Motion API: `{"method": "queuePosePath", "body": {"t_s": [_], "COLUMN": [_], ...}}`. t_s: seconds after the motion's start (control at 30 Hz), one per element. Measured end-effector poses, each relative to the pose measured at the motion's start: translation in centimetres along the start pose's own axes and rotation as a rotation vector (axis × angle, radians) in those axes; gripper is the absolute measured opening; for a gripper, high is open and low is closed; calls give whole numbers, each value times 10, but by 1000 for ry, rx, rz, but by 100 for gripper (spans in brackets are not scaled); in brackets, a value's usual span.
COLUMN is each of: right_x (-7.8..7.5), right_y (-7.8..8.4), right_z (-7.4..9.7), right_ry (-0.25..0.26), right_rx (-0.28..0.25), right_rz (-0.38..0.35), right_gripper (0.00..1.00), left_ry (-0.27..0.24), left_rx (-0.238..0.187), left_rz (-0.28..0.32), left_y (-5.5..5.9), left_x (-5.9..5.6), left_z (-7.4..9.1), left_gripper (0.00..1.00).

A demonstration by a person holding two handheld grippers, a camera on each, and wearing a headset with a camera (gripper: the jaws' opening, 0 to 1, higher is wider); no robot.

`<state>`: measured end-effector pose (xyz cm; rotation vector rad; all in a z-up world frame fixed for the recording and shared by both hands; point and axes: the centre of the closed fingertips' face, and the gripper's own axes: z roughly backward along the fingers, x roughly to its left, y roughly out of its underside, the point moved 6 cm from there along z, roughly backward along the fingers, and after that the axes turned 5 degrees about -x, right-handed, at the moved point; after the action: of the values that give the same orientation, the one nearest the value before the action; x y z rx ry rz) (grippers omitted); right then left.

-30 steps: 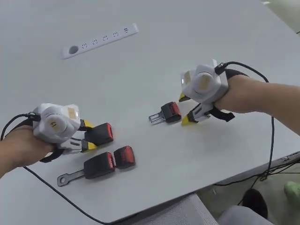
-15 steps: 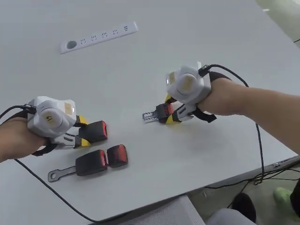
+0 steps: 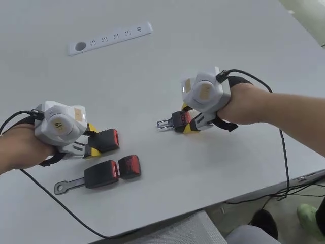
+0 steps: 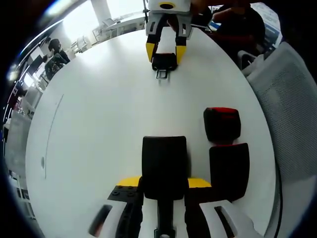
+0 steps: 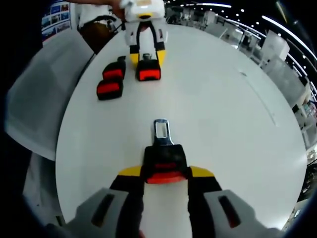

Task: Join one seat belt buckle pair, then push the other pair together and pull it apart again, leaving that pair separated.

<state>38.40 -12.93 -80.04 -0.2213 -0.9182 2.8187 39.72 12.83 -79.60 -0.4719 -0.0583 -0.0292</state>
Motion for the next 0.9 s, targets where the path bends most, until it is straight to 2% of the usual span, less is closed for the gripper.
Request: {"method": "queuePosePath", "body": {"t_s": [0.2, 0.9], "right_x": [-1, 1], "right_y": [0, -1], "right_z": [-1, 0], "right_ry": [-7, -3], "right_rx": [15, 12], "right_rz": [1, -6], "right_gripper": [33, 33], "left_ry": [0, 8], "left_rx": [-6, 18], "left_rz": [2, -18], "left_y": [0, -1], "left_x": [0, -1], "left_z": [0, 0], "left_gripper": [32, 32]}}
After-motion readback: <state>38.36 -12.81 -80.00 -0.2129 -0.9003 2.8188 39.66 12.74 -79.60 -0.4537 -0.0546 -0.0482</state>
